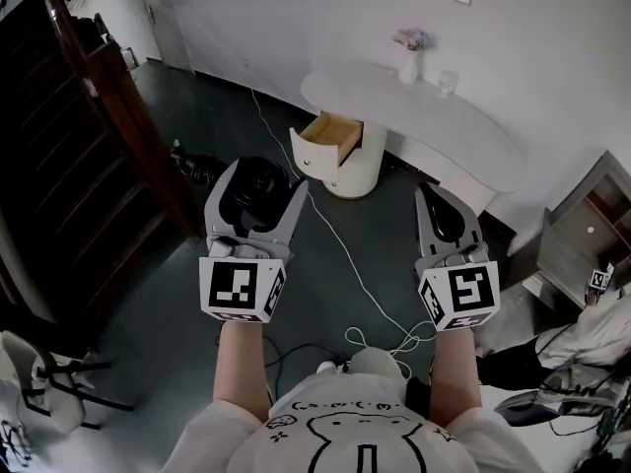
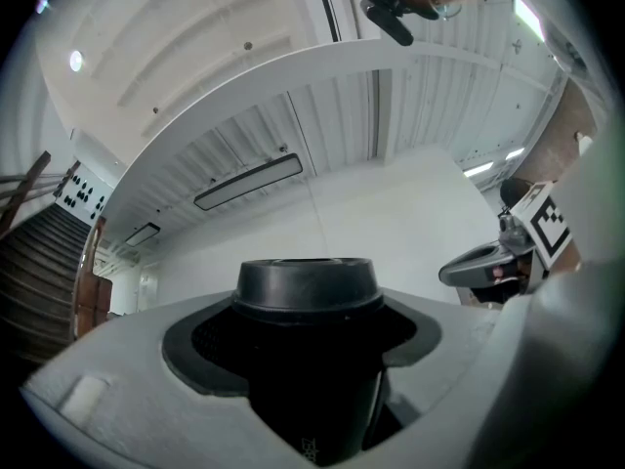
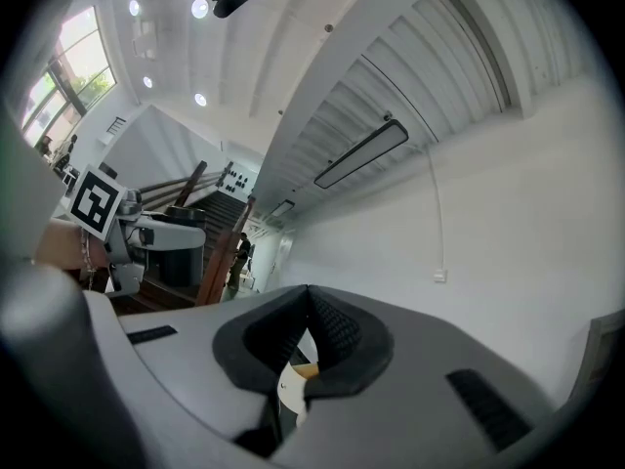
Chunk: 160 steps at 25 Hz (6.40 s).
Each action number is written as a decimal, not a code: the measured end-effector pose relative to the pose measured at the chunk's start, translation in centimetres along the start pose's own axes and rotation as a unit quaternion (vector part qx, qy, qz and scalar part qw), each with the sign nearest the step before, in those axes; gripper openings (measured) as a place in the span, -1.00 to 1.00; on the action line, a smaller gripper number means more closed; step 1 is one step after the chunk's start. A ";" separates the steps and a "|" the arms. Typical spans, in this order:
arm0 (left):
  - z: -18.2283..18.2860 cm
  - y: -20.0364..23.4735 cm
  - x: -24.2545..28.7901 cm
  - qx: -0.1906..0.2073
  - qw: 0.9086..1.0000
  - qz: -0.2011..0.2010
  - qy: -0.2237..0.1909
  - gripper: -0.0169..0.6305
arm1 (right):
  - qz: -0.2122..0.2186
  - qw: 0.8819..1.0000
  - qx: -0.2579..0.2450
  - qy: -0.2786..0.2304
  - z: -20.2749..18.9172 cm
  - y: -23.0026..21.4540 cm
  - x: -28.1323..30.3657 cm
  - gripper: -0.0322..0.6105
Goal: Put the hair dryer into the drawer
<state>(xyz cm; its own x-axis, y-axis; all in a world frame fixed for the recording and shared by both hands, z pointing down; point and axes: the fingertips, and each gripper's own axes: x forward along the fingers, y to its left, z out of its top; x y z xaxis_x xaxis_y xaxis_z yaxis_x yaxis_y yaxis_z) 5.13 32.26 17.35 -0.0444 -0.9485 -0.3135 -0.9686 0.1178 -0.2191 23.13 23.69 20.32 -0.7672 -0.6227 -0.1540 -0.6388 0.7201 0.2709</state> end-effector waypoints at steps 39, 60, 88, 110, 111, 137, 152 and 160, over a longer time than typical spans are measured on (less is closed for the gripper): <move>-17.5 9.4 38.3 -0.010 0.999 -0.001 0.033 0.15 | -0.010 0.998 0.054 0.015 -14.3 -20.5 36.1 -0.89; -35.5 10.9 47.4 -0.043 0.981 -0.081 0.169 0.15 | -0.015 0.989 0.096 0.111 -25.7 -21.4 47.6 -0.89; -60.2 11.1 48.8 -0.097 0.880 -0.321 0.336 0.15 | -0.120 0.950 0.114 0.263 -35.7 -12.6 55.1 -0.89; -69.7 3.7 45.1 0.027 0.741 -0.488 0.460 0.15 | -0.123 0.938 0.138 0.294 -40.5 -13.5 52.2 -0.89; -70.0 3.5 44.8 0.035 0.733 -0.498 0.463 0.15 | -0.123 0.937 0.141 0.295 -40.8 -13.5 52.0 -0.89; -80.5 0.2 42.5 0.220 0.565 -0.595 0.528 0.15 | -0.142 0.920 0.174 0.320 -46.1 -13.8 50.3 -0.89; -85.4 -0.2 42.1 0.286 0.534 -0.599 0.524 0.15 | -0.153 0.910 0.189 0.335 -48.4 -13.7 47.8 -0.89; -86.2 -1.7 41.4 0.278 0.535 -0.614 0.509 0.15 | -0.146 0.908 0.192 0.342 -48.9 -13.2 47.3 -0.89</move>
<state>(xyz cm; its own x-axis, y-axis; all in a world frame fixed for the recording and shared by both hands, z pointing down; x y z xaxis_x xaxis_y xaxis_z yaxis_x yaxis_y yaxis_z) -16.12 -32.60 84.42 0.1577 -0.0457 0.9864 -0.2100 -0.9776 -0.0117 -1.91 -30.24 55.97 -0.4302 -0.7547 0.4954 -0.8834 0.4649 -0.0589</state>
